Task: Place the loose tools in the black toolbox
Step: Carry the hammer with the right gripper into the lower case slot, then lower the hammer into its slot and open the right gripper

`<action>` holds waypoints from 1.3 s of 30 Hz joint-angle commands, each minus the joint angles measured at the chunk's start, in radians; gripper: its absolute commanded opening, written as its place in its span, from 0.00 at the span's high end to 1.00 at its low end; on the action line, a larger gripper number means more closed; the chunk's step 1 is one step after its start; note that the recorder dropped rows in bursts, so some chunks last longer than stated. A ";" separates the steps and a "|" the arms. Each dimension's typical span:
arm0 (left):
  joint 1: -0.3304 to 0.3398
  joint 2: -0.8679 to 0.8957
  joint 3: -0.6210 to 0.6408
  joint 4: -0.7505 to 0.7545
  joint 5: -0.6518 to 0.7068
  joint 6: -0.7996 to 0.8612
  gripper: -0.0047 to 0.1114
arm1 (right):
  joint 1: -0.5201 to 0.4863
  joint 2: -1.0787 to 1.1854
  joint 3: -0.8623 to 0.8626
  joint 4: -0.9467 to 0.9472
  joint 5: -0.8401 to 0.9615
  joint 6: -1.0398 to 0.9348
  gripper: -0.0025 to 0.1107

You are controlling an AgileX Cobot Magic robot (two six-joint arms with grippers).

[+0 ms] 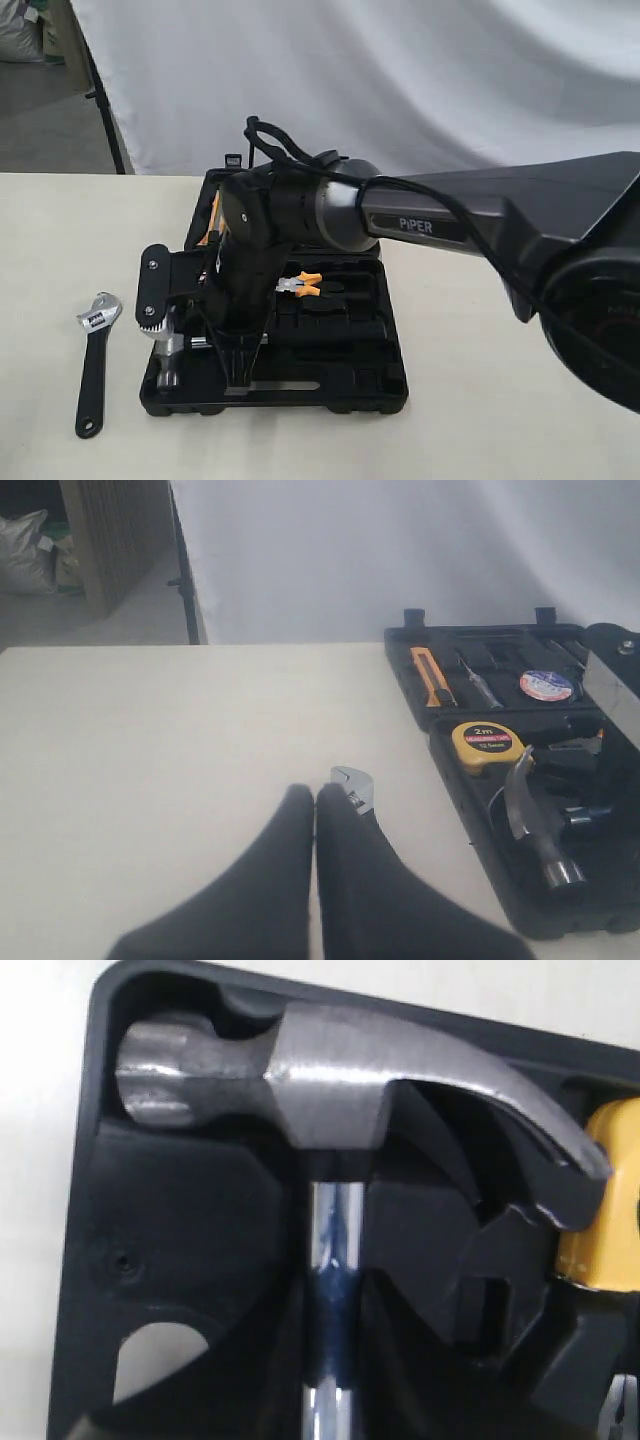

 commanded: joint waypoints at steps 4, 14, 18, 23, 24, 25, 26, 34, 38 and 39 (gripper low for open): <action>-0.009 -0.003 0.002 -0.008 -0.001 0.000 0.95 | -0.007 -0.006 -0.009 0.004 -0.009 0.006 0.98; -0.009 -0.003 0.002 -0.008 -0.001 0.000 0.95 | -0.007 -0.002 -0.009 0.004 -0.009 0.006 0.98; -0.009 -0.003 0.002 -0.008 -0.001 0.000 0.95 | -0.007 0.002 -0.009 0.004 -0.013 0.022 0.98; -0.009 -0.003 0.002 -0.008 -0.001 0.000 0.95 | -0.007 0.009 -0.009 0.002 -0.013 0.038 0.98; -0.009 -0.003 0.002 -0.008 -0.001 0.000 0.95 | -0.007 0.009 -0.009 0.002 -0.013 0.038 0.96; -0.009 -0.003 0.002 -0.008 -0.001 0.000 0.95 | -0.007 0.009 -0.009 0.002 -0.013 0.038 0.93; -0.009 -0.003 0.002 -0.008 -0.001 0.000 0.95 | -0.007 0.009 -0.009 0.002 -0.014 0.038 0.87; -0.009 -0.003 0.002 -0.008 -0.001 0.000 0.95 | -0.007 0.007 -0.009 0.004 0.011 0.039 0.54; -0.009 -0.003 0.002 -0.008 -0.001 0.000 0.95 | -0.007 -0.010 -0.009 0.002 0.010 0.039 0.54; -0.009 -0.003 0.002 -0.008 -0.001 0.000 0.95 | -0.007 -0.018 -0.009 0.002 0.008 0.039 0.54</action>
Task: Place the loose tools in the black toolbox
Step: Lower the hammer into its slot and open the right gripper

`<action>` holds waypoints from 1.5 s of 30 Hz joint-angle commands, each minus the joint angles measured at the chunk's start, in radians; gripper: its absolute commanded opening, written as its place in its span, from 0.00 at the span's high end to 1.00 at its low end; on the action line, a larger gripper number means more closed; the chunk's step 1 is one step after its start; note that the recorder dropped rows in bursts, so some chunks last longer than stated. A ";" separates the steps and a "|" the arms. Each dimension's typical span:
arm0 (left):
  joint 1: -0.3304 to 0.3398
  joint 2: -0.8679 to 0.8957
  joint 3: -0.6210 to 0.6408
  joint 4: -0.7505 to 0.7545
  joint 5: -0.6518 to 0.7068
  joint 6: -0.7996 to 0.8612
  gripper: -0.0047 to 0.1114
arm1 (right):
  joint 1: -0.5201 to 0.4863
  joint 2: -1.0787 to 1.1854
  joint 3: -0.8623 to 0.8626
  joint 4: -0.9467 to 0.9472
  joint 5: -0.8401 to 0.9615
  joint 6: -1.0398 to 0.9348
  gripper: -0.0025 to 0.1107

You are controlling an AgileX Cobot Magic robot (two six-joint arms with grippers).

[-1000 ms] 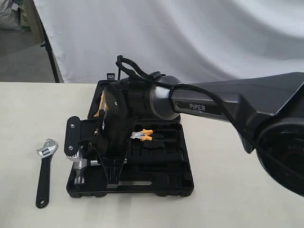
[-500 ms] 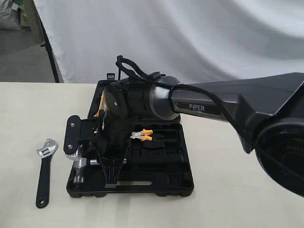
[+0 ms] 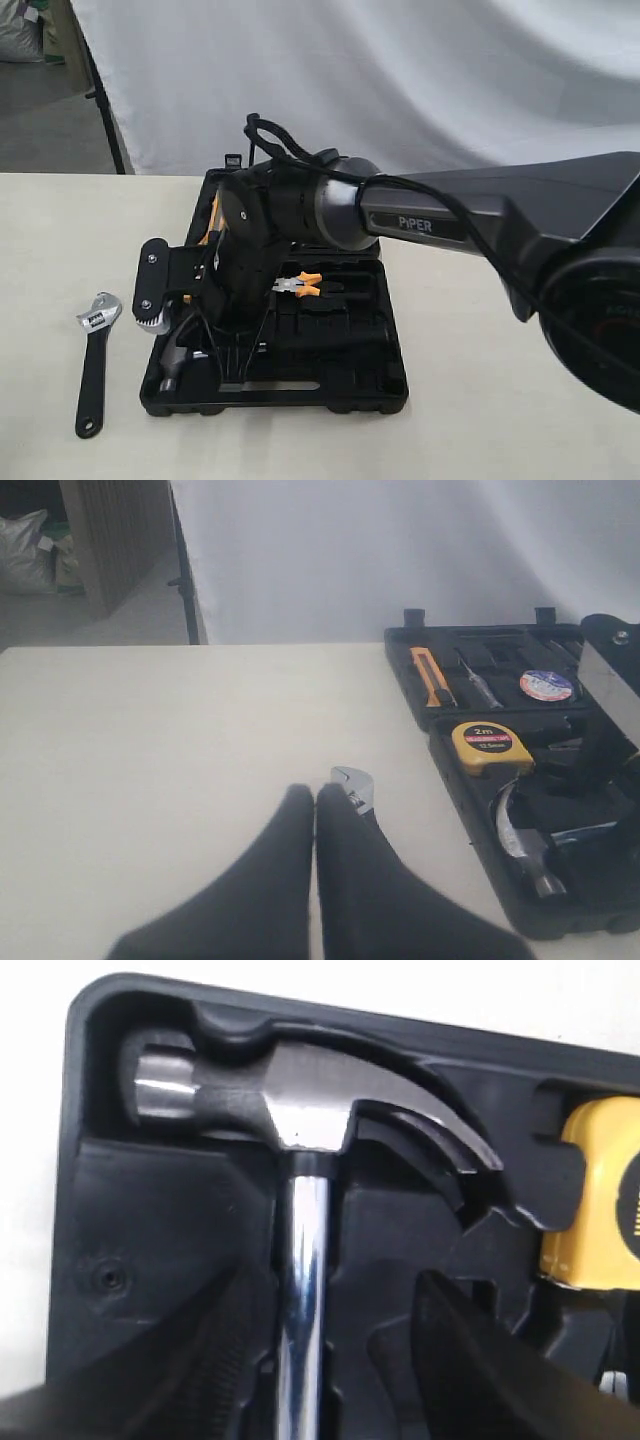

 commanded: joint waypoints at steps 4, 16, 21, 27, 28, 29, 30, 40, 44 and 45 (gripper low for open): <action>-0.009 -0.003 0.002 -0.008 -0.001 0.000 0.95 | -0.008 -0.062 -0.001 0.004 0.010 0.006 0.54; -0.009 -0.003 0.002 -0.008 -0.001 0.000 0.95 | -0.050 -0.050 0.003 0.005 0.062 0.065 0.73; -0.009 -0.003 0.002 -0.008 -0.001 0.000 0.95 | -0.052 0.022 0.003 0.003 0.098 0.070 0.98; -0.009 -0.003 0.002 -0.008 -0.001 0.000 0.95 | -0.052 0.040 0.001 0.003 0.116 0.072 0.98; -0.009 -0.003 0.002 -0.008 -0.001 0.000 0.95 | -0.052 0.036 -0.002 0.003 0.116 0.074 0.98; -0.009 -0.003 0.002 -0.008 -0.001 0.000 0.95 | -0.052 0.029 -0.002 -0.004 0.114 0.077 0.98; -0.009 -0.003 0.002 -0.008 -0.001 0.000 0.95 | -0.052 0.021 -0.002 -0.012 0.109 0.088 0.98; -0.009 -0.003 0.002 -0.008 -0.001 0.000 0.95 | -0.048 -0.056 -0.002 0.040 -0.041 0.159 0.98; -0.009 -0.003 0.002 -0.008 -0.001 0.000 0.95 | -0.037 -0.017 -0.002 0.105 -0.043 0.121 0.98; -0.009 -0.003 0.002 -0.008 -0.001 0.000 0.95 | -0.035 -0.004 -0.002 0.103 -0.036 0.121 0.98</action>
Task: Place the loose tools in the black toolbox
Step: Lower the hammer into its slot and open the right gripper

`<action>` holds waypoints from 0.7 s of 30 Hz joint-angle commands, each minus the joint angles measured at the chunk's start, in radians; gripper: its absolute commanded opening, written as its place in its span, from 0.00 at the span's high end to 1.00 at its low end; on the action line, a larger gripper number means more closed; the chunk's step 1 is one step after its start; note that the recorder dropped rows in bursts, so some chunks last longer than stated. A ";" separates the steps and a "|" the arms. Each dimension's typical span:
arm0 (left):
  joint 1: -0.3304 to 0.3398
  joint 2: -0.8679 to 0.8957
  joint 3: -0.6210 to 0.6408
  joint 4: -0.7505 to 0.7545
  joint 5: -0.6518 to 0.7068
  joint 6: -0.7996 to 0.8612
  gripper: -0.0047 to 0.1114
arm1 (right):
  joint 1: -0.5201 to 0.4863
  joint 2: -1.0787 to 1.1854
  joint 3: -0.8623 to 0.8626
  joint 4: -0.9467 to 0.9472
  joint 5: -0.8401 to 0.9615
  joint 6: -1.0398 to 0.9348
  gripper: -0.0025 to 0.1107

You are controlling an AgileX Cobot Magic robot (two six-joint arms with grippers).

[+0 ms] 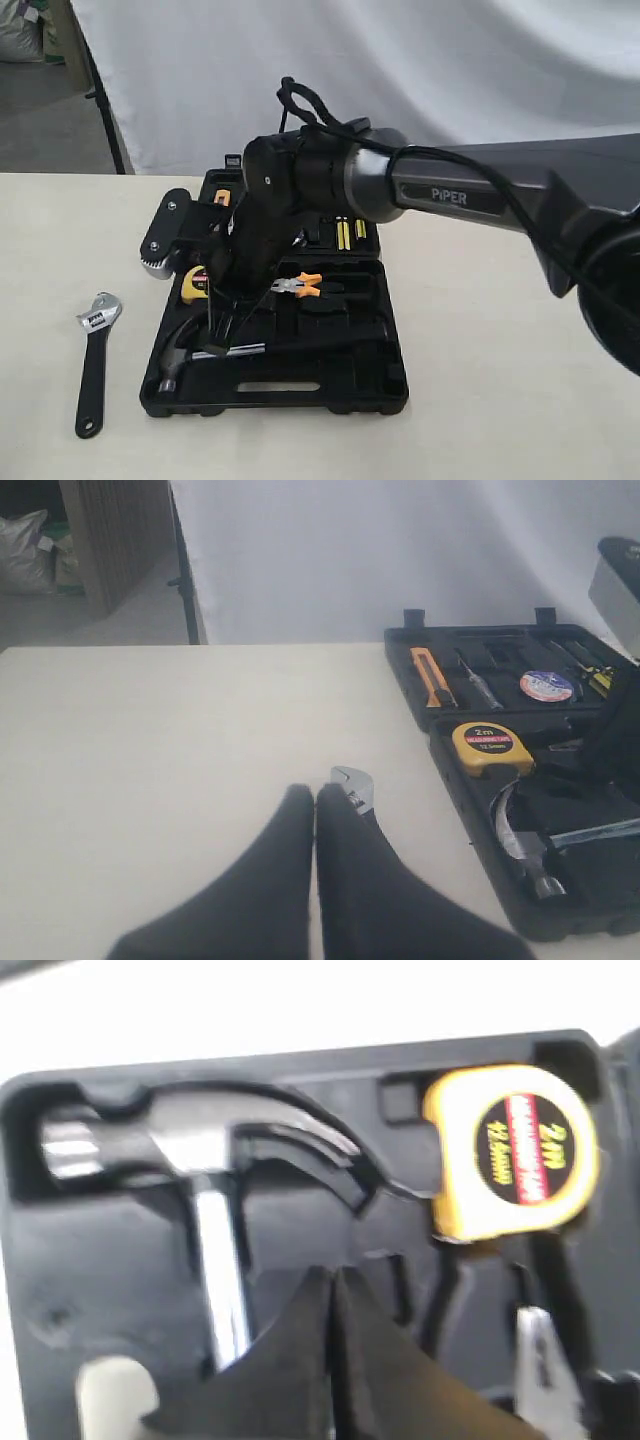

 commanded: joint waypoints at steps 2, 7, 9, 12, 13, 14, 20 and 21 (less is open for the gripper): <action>-0.009 -0.003 0.002 -0.008 -0.001 0.000 0.95 | 0.010 0.061 0.000 0.029 0.017 -0.021 0.98; -0.009 -0.003 0.002 -0.008 -0.001 0.000 0.95 | 0.010 0.079 0.000 -0.001 0.058 -0.019 0.98; -0.009 -0.003 0.002 -0.008 -0.001 0.000 0.95 | 0.010 0.079 0.000 -0.001 0.061 -0.019 0.98; -0.009 -0.003 0.002 -0.008 -0.001 0.000 0.95 | 0.010 0.079 0.000 -0.001 0.066 -0.019 0.98; -0.009 -0.003 0.002 -0.008 -0.001 0.000 0.95 | 0.010 0.077 0.000 -0.001 0.064 -0.019 0.98; -0.009 -0.003 0.002 -0.008 -0.001 0.000 0.95 | 0.010 0.074 0.000 -0.001 0.058 -0.019 0.98; -0.009 -0.003 0.002 -0.008 -0.001 0.000 0.95 | 0.007 0.022 -0.014 -0.024 0.034 -0.006 0.98; -0.009 -0.003 0.002 -0.008 -0.001 0.000 0.95 | 0.007 0.016 -0.021 -0.014 0.032 -0.004 0.98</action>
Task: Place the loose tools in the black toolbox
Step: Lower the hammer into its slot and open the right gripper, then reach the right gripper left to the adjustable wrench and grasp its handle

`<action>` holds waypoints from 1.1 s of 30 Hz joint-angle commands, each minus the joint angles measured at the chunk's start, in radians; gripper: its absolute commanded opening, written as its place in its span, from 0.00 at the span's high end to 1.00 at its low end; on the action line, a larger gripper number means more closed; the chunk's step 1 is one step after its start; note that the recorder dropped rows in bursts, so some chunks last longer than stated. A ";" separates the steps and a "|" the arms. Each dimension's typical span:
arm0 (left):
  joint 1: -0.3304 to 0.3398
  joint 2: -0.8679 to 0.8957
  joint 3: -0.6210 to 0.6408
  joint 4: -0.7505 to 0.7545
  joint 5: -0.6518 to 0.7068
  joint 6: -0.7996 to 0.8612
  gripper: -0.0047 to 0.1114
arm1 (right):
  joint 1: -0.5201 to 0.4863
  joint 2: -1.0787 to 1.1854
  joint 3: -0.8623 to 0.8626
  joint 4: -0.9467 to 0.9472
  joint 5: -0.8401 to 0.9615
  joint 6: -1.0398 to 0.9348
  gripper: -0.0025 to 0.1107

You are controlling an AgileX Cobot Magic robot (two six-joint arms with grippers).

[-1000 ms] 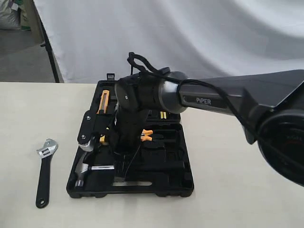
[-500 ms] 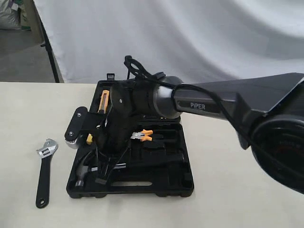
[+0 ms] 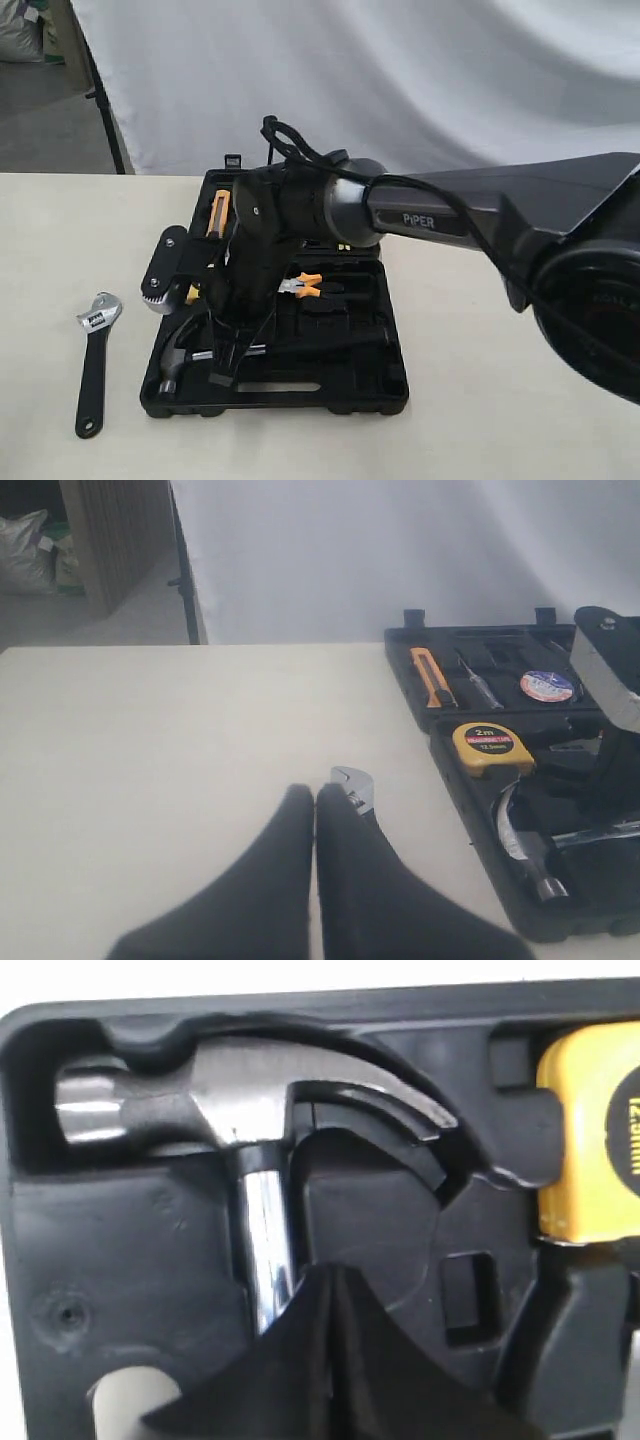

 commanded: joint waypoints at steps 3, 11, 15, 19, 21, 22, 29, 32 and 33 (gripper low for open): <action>-0.009 -0.003 0.002 -0.008 -0.001 0.000 0.95 | -0.005 -0.050 -0.020 0.025 -0.001 0.012 0.98; -0.009 -0.003 0.002 -0.008 -0.001 0.000 0.95 | -0.007 0.037 -0.020 0.019 0.122 0.010 0.98; -0.009 -0.003 0.002 -0.008 -0.001 0.000 0.95 | -0.007 0.064 -0.020 -0.003 0.160 0.010 0.98; -0.009 -0.003 0.002 -0.008 -0.001 0.000 0.95 | -0.007 0.056 -0.020 -0.003 0.158 0.010 0.98; -0.009 -0.003 0.002 -0.008 -0.001 0.000 0.95 | -0.007 0.044 -0.020 -0.008 0.156 0.018 0.98; -0.009 -0.003 0.002 -0.008 -0.001 0.000 0.95 | -0.007 0.039 -0.020 -0.009 0.154 0.023 0.98; -0.009 -0.003 0.002 -0.008 -0.001 0.000 0.95 | -0.007 -0.034 -0.020 0.027 0.025 0.100 0.98; -0.009 -0.003 0.002 -0.008 -0.001 0.000 0.95 | -0.005 -0.044 -0.020 0.123 -0.085 0.176 0.98; -0.009 -0.003 0.002 -0.008 -0.001 0.000 0.95 | -0.001 -0.044 -0.020 0.155 -0.126 0.200 0.98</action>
